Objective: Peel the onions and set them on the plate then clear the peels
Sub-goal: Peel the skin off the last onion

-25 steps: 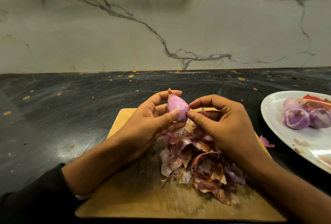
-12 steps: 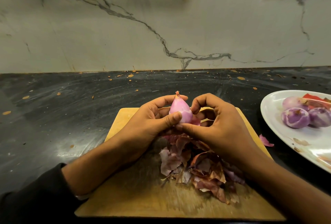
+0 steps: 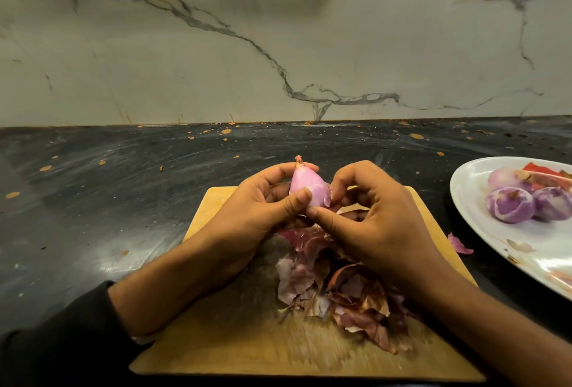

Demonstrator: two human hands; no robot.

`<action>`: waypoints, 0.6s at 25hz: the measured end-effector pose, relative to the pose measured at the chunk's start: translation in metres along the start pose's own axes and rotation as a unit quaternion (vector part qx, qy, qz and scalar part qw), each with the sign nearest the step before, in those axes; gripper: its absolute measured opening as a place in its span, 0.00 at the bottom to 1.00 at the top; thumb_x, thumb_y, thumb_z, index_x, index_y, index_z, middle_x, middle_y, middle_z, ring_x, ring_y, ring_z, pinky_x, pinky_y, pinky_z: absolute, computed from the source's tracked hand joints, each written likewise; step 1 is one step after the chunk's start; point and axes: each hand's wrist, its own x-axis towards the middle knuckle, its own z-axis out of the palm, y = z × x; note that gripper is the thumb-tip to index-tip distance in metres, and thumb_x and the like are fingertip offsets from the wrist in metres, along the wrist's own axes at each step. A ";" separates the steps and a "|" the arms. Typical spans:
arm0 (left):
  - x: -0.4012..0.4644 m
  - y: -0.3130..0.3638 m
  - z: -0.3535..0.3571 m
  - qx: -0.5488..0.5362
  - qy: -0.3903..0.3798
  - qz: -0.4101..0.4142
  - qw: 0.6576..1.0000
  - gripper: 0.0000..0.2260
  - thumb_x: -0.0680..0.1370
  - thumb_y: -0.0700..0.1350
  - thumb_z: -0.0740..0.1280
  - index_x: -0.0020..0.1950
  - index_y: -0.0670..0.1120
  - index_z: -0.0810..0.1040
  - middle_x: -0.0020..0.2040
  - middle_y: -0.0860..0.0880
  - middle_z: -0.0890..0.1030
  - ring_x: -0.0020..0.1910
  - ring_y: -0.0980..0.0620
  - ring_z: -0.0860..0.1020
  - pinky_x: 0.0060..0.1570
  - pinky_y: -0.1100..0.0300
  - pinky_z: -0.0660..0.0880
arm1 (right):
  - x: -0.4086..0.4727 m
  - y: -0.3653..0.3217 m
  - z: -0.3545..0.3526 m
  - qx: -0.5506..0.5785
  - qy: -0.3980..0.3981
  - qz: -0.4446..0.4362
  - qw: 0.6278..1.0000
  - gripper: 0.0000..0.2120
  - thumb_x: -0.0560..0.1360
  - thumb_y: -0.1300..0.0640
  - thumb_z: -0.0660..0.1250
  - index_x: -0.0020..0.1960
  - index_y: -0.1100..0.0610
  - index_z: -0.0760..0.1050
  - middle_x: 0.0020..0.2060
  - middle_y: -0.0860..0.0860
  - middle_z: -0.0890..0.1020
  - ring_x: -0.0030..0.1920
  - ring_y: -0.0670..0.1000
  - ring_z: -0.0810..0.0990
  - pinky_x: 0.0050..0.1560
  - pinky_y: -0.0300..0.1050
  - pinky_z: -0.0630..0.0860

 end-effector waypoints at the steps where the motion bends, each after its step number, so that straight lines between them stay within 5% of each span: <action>1: 0.000 0.000 0.000 0.003 0.001 0.002 1.000 0.21 0.72 0.42 0.68 0.65 0.43 0.75 0.54 0.36 0.84 0.49 0.44 0.84 0.48 0.55 0.83 | 0.000 -0.002 -0.001 0.015 -0.004 0.011 1.000 0.14 0.68 0.53 0.79 0.46 0.51 0.75 0.44 0.46 0.79 0.42 0.47 0.82 0.36 0.44 0.82; 4: -0.001 0.001 -0.001 0.014 0.004 0.004 1.000 0.21 0.71 0.42 0.70 0.64 0.45 0.74 0.52 0.37 0.84 0.46 0.45 0.84 0.45 0.56 0.82 | 0.001 -0.001 -0.002 -0.005 -0.013 -0.004 1.000 0.18 0.67 0.51 0.78 0.53 0.49 0.75 0.47 0.44 0.79 0.46 0.46 0.81 0.40 0.47 0.83; 7: -0.001 0.000 -0.001 0.017 -0.001 -0.001 1.000 0.24 0.69 0.40 0.71 0.65 0.43 0.74 0.50 0.37 0.85 0.46 0.45 0.84 0.44 0.56 0.83 | 0.002 0.000 0.000 -0.045 -0.017 -0.031 0.998 0.19 0.64 0.48 0.79 0.49 0.51 0.75 0.45 0.44 0.77 0.45 0.48 0.78 0.39 0.49 0.80; 15: 0.000 -0.001 -0.001 0.043 0.024 0.008 0.999 0.23 0.67 0.41 0.72 0.62 0.44 0.75 0.48 0.37 0.85 0.45 0.42 0.82 0.48 0.52 0.82 | 0.002 0.003 -0.001 0.003 -0.029 -0.018 0.999 0.12 0.69 0.59 0.78 0.46 0.52 0.77 0.37 0.48 0.80 0.40 0.50 0.80 0.37 0.52 0.81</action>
